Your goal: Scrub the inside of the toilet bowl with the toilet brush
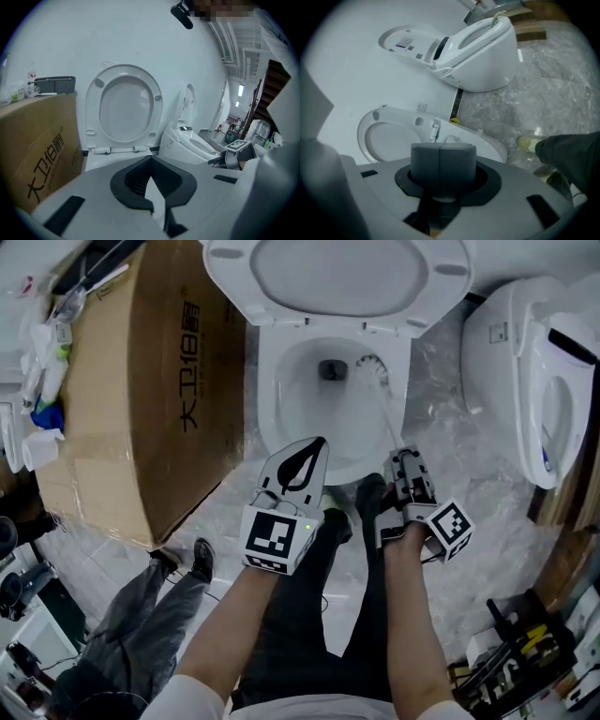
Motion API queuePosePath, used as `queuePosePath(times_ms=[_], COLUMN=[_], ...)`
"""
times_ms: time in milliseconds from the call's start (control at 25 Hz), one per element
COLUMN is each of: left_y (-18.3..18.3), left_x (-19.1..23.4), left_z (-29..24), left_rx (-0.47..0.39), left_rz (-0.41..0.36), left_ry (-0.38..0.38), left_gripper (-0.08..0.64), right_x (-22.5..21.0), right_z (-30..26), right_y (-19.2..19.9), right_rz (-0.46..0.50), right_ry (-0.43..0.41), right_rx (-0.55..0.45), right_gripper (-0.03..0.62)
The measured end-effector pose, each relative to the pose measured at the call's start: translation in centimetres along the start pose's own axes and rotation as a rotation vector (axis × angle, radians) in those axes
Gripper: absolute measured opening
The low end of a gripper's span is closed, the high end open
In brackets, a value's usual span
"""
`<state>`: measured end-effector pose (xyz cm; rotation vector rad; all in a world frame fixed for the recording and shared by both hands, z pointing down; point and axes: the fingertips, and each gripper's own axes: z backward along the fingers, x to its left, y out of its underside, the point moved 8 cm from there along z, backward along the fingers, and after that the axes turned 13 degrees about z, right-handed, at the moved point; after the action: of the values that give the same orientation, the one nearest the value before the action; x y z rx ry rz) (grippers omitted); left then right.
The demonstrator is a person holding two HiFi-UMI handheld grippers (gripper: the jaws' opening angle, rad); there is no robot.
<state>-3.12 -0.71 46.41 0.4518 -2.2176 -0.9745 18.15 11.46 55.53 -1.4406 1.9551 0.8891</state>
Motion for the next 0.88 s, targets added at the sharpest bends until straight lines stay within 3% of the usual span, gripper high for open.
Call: queuePosePath(times_ms=[240,400,600,880], left_y=[0.8,1.2,1.3,1.1], left_x=[0.2,0.6,0.9,1.6], left_z=[0.0,0.3,0.2,0.4], left_rx=[0.010,0.017,0.011,-0.007], left_rz=[-0.014,-0.014,-0.006,0.021], left_ry=[0.001,-0.005,-0.025,-0.057], left_gripper=[0.006,0.006,0.006,0.006], right_x=[-1.9,-2.8,-2.9,-1.0], right_z=[-1.8,-2.8,-4.9,-8.1], right_y=[2.1,2.4,2.0,1.5], right_rz=[-0.236,-0.285,-0.234,-0.047], right_ry=[-0.110,-0.161,-0.202,-0.248], right_rx=[-0.061,-0.058,0.011,0.171], right_gripper=[0.158,0.158,0.158,0.158])
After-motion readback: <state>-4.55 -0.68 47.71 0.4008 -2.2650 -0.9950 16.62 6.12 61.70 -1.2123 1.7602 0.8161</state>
